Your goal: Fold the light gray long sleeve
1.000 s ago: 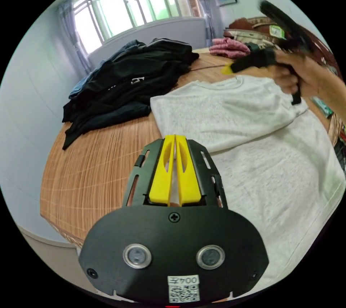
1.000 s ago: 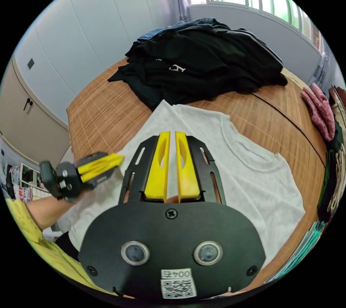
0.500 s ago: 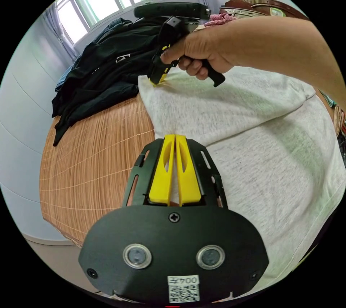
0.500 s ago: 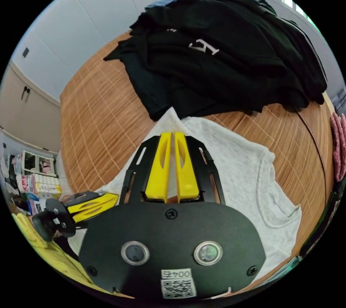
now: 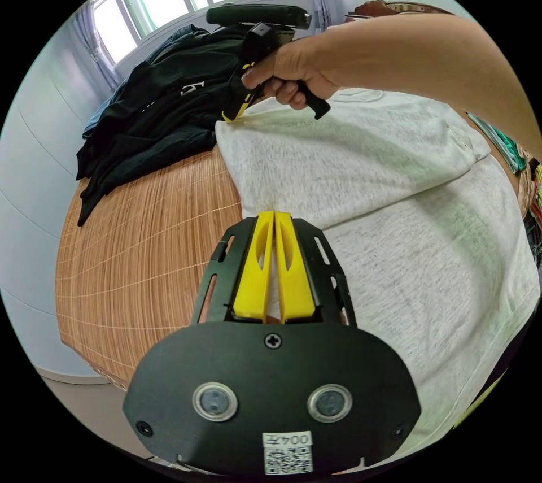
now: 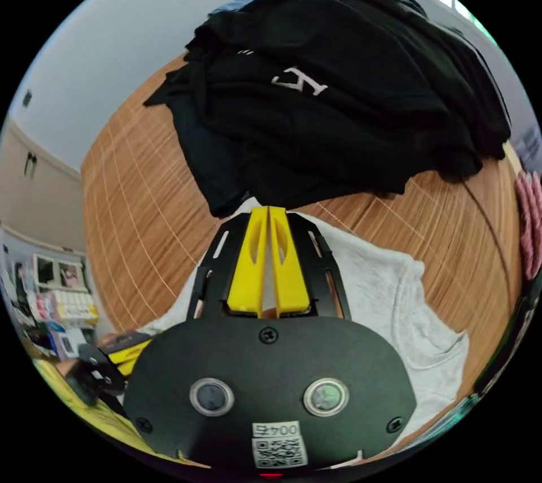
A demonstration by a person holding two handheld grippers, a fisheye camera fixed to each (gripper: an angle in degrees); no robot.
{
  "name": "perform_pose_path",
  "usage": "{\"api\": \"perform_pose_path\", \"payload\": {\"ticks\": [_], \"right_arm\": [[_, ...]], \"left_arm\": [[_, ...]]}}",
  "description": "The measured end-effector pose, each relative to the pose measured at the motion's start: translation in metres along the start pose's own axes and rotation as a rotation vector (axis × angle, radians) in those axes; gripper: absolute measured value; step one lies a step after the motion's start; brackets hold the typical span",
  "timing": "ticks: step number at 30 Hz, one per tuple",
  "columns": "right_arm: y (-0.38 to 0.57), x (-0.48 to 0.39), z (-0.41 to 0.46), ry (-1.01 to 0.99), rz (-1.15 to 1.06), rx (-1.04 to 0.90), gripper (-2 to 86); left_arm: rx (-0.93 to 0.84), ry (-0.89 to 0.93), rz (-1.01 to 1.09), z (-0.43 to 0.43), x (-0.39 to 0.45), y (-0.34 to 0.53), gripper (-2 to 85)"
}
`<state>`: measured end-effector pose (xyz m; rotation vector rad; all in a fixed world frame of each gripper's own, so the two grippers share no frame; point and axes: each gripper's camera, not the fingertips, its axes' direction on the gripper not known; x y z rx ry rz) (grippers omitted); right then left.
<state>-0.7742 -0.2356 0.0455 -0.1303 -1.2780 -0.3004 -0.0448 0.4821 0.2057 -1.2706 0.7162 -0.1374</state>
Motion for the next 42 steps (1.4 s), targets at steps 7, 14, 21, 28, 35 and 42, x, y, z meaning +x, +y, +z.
{"api": "perform_pose_path", "payload": {"ticks": [7, 14, 21, 28, 35, 42], "right_arm": [[-0.001, 0.007, 0.006, -0.141, 0.017, -0.007, 9.8], [0.049, -0.050, 0.008, 0.121, -0.239, 0.100, 3.1], [0.069, -0.054, 0.002, 0.087, -0.208, 0.110, 6.4], [0.036, -0.034, -0.006, -0.054, 0.011, 0.023, 8.8], [0.024, -0.028, -0.014, -0.032, 0.064, -0.032, 3.8], [0.095, -0.028, -0.109, -0.083, 0.067, 0.197, 6.7]], "left_arm": [[0.001, -0.012, 0.004, -0.005, 0.010, -0.002, 0.2], [0.001, -0.031, 0.012, -0.010, 0.019, -0.003, 0.1], [0.002, -0.023, 0.008, -0.016, 0.023, 0.000, 0.1], [0.002, -0.028, 0.010, -0.022, 0.027, 0.005, 0.1], [0.000, -0.028, 0.010, -0.028, 0.027, 0.012, 0.1], [-0.001, -0.011, 0.002, -0.033, 0.021, 0.024, 0.1]]}}
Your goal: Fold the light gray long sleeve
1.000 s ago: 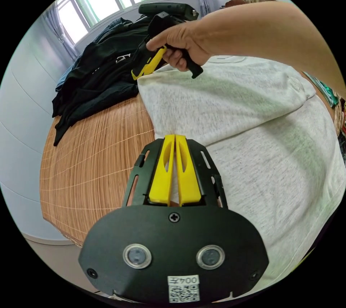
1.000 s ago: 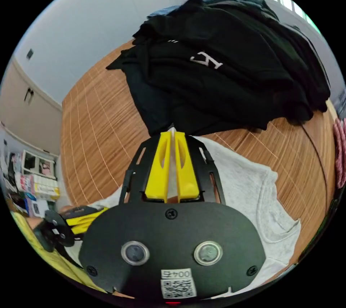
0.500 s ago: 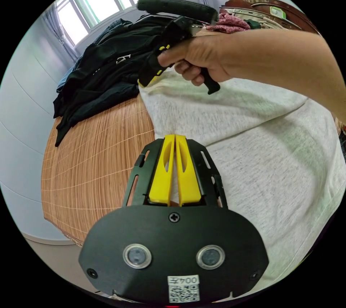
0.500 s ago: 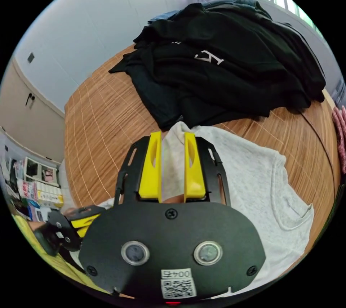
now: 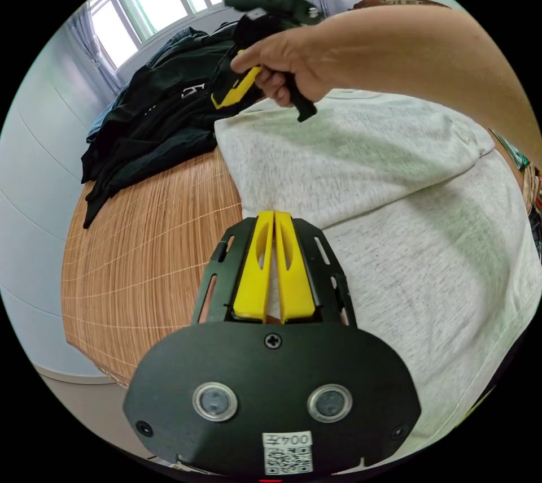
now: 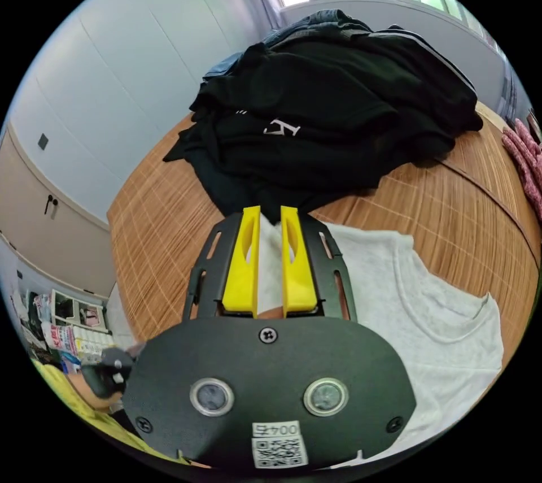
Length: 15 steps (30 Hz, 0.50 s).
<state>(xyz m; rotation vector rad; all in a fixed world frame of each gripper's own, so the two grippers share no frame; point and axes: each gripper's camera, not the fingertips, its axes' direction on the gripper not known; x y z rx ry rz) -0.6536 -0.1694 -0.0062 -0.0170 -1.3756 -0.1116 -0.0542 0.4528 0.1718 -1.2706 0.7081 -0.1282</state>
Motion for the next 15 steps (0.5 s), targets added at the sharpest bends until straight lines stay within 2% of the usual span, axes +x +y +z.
{"api": "perform_pose_path", "payload": {"ticks": [3, 8, 11, 15], "right_arm": [[0.058, -0.011, -0.045, 0.032, -0.020, -0.024, 6.7], [0.173, -0.019, -0.123, 0.296, 0.034, -0.023, 6.6], [0.236, -0.004, -0.167, 0.458, 0.132, -0.040, 6.6], [0.299, 0.030, -0.217, 0.455, 0.340, -0.162, 6.3]], "left_arm": [[-0.002, -0.006, 0.003, -0.002, -0.002, 0.006, 0.2], [-0.004, 0.013, -0.005, -0.005, -0.013, 0.017, 0.2], [-0.007, 0.017, -0.007, -0.007, -0.020, 0.024, 0.2], [-0.016, 0.001, 0.004, -0.008, -0.028, 0.035, 0.3]]}}
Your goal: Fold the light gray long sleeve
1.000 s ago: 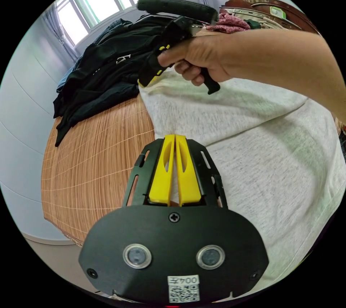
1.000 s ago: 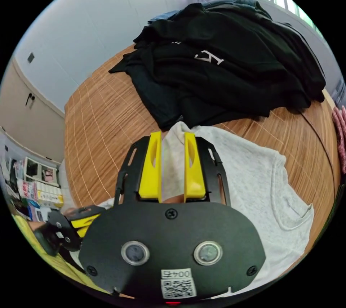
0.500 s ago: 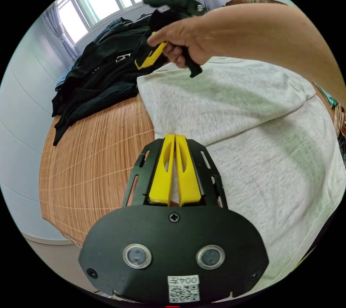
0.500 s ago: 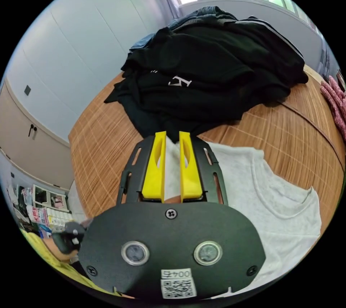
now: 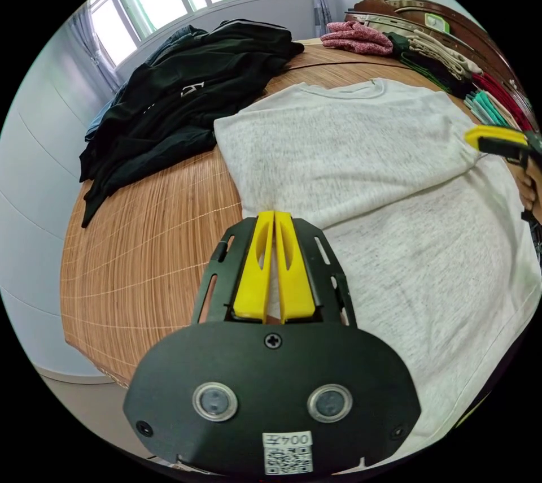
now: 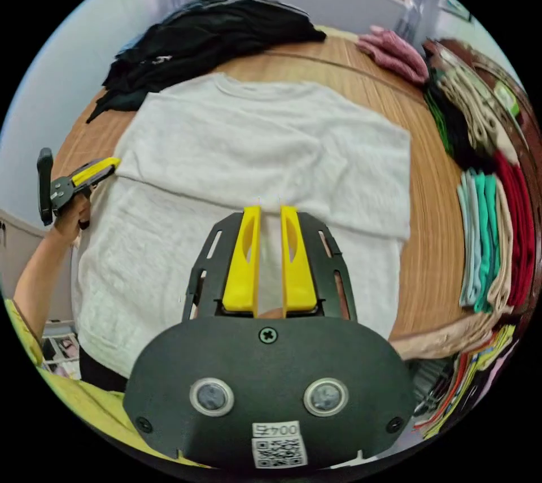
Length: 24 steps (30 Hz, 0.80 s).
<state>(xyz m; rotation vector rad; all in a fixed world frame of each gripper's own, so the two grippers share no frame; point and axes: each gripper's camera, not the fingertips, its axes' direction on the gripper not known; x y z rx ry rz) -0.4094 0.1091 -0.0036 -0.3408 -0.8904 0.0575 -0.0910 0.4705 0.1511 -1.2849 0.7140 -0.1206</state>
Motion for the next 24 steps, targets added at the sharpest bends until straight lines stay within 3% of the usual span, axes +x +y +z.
{"api": "perform_pose_path", "payload": {"ticks": [5, 8, 10, 18, 24], "right_arm": [[0.065, 0.024, -0.057, 0.010, 0.001, 0.008, 5.1], [0.104, 0.037, -0.071, 0.014, 0.021, -0.043, 5.5], [0.128, 0.049, -0.077, -0.002, 0.056, -0.084, 5.4], [0.166, 0.069, -0.102, 0.019, 0.035, -0.111, 4.4], [0.188, 0.105, -0.133, -0.060, 0.088, -0.102, 4.0]], "left_arm": [[-0.068, 0.108, -0.055, -0.008, -0.038, 0.009, 0.5], [-0.034, 0.270, -0.246, -0.036, -0.086, 0.033, 0.7], [0.063, 0.369, -0.372, -0.069, -0.119, 0.076, 0.8], [0.129, 0.575, -0.712, -0.129, -0.186, 0.287, 1.1], [0.055, 0.561, -0.834, -0.149, -0.192, 0.419, 3.7]]}}
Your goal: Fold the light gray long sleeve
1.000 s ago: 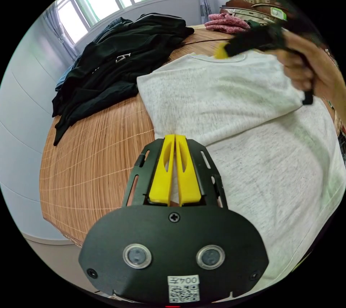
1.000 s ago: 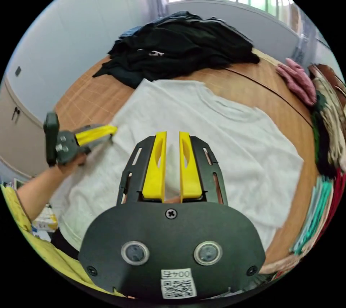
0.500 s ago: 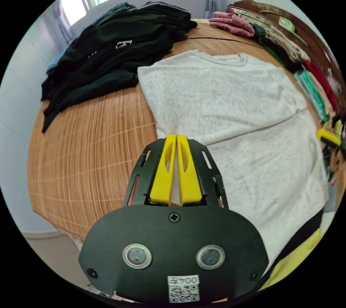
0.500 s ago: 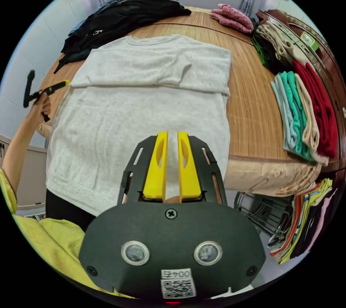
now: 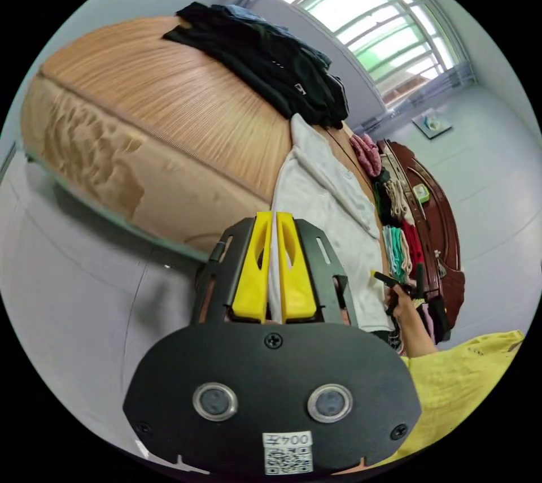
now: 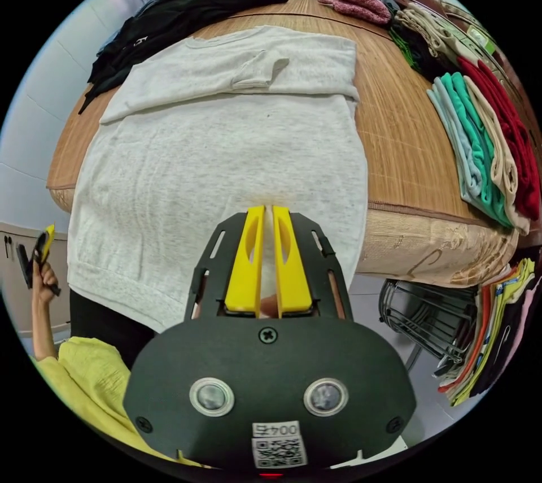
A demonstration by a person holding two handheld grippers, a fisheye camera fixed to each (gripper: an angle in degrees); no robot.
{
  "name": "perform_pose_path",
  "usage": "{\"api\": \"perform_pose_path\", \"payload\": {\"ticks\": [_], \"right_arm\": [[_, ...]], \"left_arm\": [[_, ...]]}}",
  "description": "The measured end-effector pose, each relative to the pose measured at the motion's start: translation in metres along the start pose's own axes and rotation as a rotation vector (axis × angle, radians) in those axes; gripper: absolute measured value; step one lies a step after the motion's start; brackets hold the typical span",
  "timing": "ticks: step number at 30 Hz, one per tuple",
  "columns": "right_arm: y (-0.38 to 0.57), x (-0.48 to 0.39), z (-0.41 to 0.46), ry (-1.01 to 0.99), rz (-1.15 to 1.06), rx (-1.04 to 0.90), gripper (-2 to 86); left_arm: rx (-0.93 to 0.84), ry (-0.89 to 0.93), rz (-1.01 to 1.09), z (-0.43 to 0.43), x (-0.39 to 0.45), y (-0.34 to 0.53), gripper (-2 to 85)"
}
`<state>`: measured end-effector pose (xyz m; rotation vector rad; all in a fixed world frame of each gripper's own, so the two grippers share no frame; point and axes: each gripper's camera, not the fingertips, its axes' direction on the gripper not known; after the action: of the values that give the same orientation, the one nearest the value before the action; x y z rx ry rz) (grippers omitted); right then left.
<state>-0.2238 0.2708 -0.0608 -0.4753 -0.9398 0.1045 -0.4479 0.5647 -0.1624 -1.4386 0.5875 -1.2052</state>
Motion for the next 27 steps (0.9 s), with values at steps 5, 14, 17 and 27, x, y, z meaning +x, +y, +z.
{"api": "perform_pose_path", "payload": {"ticks": [5, 14, 17, 27], "right_arm": [[0.019, 0.033, -0.028, -0.131, 0.026, 0.005, 5.5], [0.121, 0.130, -0.134, -0.661, 0.159, 0.218, 11.2], [0.172, 0.171, -0.154, -0.730, 0.240, 0.199, 11.9], [0.297, 0.223, -0.163, -0.916, 0.485, 0.204, 11.7]], "left_arm": [[-0.077, 0.060, -0.045, -0.009, -0.038, 0.030, 7.7], [-0.279, 0.302, -0.113, -0.002, -0.078, 0.041, 12.3], [-0.310, 0.404, -0.160, 0.003, -0.091, 0.048, 13.4], [-0.363, 0.501, -0.244, 0.012, -0.114, 0.055, 14.4]]}}
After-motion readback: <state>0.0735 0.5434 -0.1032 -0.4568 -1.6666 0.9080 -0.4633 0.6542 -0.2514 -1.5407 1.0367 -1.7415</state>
